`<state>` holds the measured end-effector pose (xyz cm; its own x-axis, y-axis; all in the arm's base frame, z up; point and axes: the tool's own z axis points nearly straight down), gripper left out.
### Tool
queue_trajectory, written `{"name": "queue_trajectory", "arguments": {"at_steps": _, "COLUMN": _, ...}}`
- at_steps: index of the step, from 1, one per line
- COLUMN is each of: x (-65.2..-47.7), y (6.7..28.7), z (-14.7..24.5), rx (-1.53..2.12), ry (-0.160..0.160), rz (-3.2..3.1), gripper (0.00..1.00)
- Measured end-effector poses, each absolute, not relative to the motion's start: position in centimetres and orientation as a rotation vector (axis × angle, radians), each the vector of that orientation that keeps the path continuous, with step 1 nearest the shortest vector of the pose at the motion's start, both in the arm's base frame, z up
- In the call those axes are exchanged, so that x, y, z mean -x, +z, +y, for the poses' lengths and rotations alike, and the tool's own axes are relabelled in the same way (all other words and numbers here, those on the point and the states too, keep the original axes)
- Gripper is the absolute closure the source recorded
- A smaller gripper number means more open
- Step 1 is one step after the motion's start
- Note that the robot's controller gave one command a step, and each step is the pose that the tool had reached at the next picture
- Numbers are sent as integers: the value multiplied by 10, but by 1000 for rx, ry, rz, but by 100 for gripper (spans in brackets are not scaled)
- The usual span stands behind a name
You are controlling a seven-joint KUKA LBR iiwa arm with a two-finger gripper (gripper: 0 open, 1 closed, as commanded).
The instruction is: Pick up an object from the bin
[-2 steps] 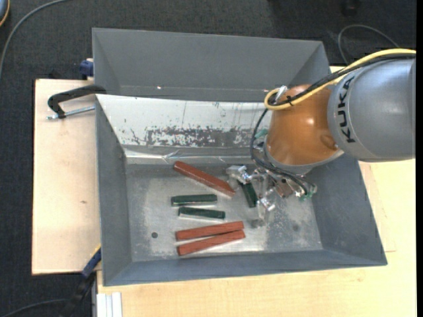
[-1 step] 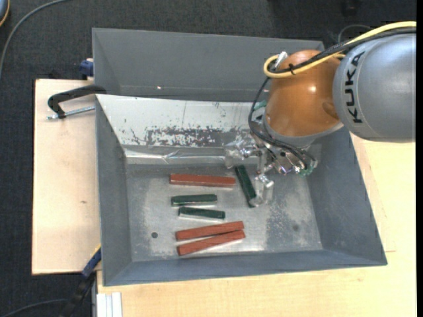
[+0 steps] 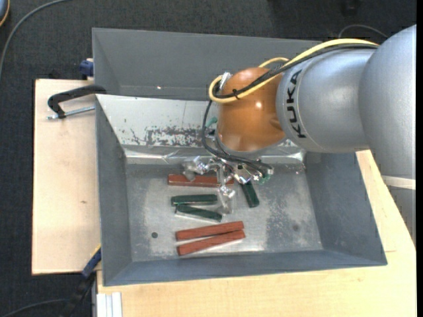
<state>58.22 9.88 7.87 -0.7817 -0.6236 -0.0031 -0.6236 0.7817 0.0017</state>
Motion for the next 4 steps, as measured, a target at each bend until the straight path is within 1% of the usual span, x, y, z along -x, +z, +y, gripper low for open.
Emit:
{"name": "queue_trajectory", "arguments": {"at_steps": 1, "x": -596, "y": 90, "z": 111, "rx": 958, "ry": 3, "rz": 2983, "gripper": 0}}
{"name": "queue_trajectory", "arguments": {"at_steps": 2, "x": -551, "y": 89, "z": 111, "rx": 1356, "ry": 2, "rz": 2833, "gripper": 0}}
{"name": "queue_trajectory", "arguments": {"at_steps": 3, "x": -576, "y": 71, "z": 133, "rx": 1084, "ry": 3, "rz": 2942, "gripper": 0}}
{"name": "queue_trajectory", "arguments": {"at_steps": 4, "x": -576, "y": 72, "z": 132, "rx": 1083, "ry": 2, "rz": 2943, "gripper": 100}}
